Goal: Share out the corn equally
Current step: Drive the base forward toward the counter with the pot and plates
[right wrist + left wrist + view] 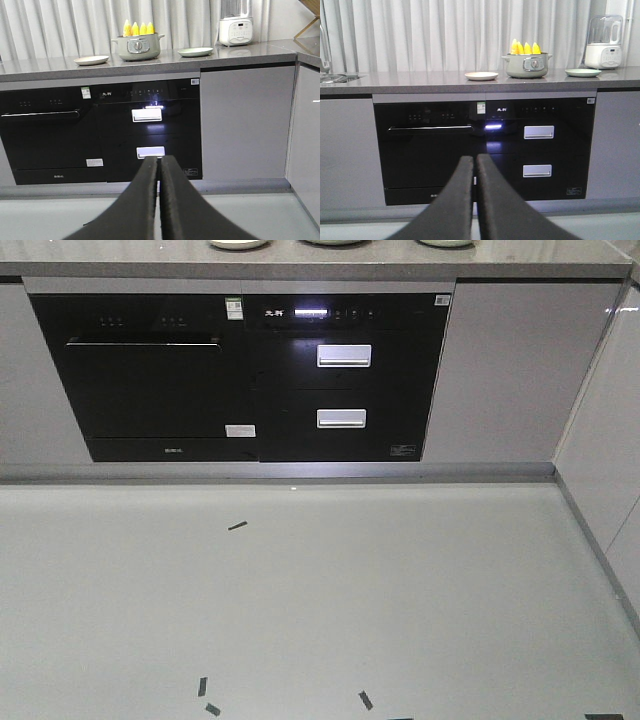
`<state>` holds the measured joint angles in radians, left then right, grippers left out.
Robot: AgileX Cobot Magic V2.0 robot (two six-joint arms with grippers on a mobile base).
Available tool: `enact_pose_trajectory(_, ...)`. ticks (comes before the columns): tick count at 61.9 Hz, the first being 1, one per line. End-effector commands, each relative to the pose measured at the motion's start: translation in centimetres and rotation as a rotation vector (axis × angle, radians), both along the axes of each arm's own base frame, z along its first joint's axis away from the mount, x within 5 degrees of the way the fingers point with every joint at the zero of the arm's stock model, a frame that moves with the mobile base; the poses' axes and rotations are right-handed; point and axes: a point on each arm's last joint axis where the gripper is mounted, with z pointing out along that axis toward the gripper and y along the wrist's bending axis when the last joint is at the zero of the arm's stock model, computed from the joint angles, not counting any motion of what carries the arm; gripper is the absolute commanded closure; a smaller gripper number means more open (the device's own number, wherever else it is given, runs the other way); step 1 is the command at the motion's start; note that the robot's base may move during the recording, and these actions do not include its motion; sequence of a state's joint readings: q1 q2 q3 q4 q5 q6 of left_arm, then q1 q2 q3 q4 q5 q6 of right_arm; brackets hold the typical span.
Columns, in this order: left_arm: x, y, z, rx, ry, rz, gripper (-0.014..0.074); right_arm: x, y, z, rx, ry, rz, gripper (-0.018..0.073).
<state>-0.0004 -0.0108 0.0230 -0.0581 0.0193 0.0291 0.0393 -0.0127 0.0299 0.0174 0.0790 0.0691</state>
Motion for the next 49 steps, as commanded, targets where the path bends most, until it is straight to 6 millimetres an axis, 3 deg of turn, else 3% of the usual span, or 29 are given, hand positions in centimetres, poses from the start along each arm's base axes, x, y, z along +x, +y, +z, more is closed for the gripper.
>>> enact_pose_trajectory(1, -0.11, 0.01, 0.26, -0.01, -0.071, -0.002, 0.0603, 0.0, -0.04, 0.41, -0.011, -0.073, -0.007, 0.0561)
enact_pose_trajectory(49, -0.11, 0.01, 0.26, -0.01, -0.071, -0.002, 0.0603, 0.0, -0.04, 0.41, -0.011, -0.073, -0.007, 0.0561)
